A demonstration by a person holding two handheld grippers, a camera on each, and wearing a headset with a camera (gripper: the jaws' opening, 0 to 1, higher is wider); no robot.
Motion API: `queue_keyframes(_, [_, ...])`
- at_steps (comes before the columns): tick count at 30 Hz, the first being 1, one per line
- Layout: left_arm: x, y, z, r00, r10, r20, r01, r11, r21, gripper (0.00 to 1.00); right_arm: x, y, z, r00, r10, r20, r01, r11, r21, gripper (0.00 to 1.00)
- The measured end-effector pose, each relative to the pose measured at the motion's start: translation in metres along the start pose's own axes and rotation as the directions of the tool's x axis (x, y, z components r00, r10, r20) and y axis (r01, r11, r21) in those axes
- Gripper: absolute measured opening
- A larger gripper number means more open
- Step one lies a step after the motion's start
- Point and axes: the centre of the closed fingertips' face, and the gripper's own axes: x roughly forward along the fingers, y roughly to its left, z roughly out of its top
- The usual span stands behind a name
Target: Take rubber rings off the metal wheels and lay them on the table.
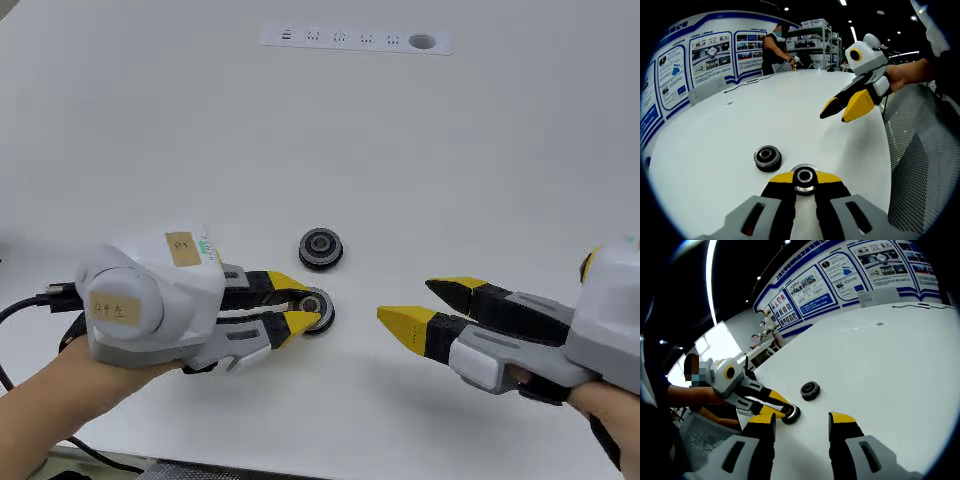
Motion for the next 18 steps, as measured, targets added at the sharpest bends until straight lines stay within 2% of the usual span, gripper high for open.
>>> queue_keyframes(3, [0.0, 0.0, 0.0, 1.0, 0.001, -0.004, -0.001, 1.0, 0.005, 0.14, 0.006, 0.004, -0.001, 0.9997, 0.025, -0.001, -0.025, 0.999, 0.024, 0.44])
queue_keyframes(5, [0.0, 0.001, 0.0, 0.9999, 0.002, -0.011, -0.003, 1.0, -0.02, 0.14, 0.011, 0.011, -0.002, 0.9982, 0.06, -0.004, -0.06, 0.997, 0.047, 0.45])
queue_keyframes(6, [0.0, 0.001, 0.0, 0.9999, 0.001, -0.013, -0.001, 1.0, -0.014, 0.13, 0.013, 0.014, -0.002, 0.9973, 0.073, -0.002, -0.073, 0.996, 0.059, 0.47])
queue_keyframes(9, [0.0, 0.001, -0.001, 0.9998, -0.004, -0.021, 0.004, 1.0, -0.007, 0.13, 0.019, 0.023, 0.001, 0.9936, 0.109, 0.029, -0.112, 0.986, 0.123, 0.51])
queue_keyframes(11, [0.0, 0.001, -0.001, 0.9997, -0.009, -0.024, 0.009, 1.0, 0.003, 0.13, 0.023, 0.028, 0.002, 0.9908, 0.128, 0.044, -0.134, 0.974, 0.183, 0.52])
queue_keyframes(12, [0.0, 0.002, -0.001, 0.9996, -0.01, -0.025, 0.01, 1.0, 0.005, 0.13, 0.026, 0.03, 0.003, 0.9889, 0.136, 0.059, -0.146, 0.963, 0.225, 0.54])
queue_keyframes(14, [0.0, 0.002, -0.001, 0.9996, -0.013, -0.027, 0.013, 1.0, 0.016, 0.13, 0.031, 0.03, 0.005, 0.9874, 0.133, 0.085, -0.152, 0.949, 0.276, 0.57])
queue_keyframes(18, [0.0, 0.002, -0.002, 0.9996, -0.016, -0.025, 0.016, 1.0, 0.024, 0.13, 0.041, 0.032, -0.004, 0.9877, 0.15, 0.044, -0.157, 0.947, 0.28, 0.6])
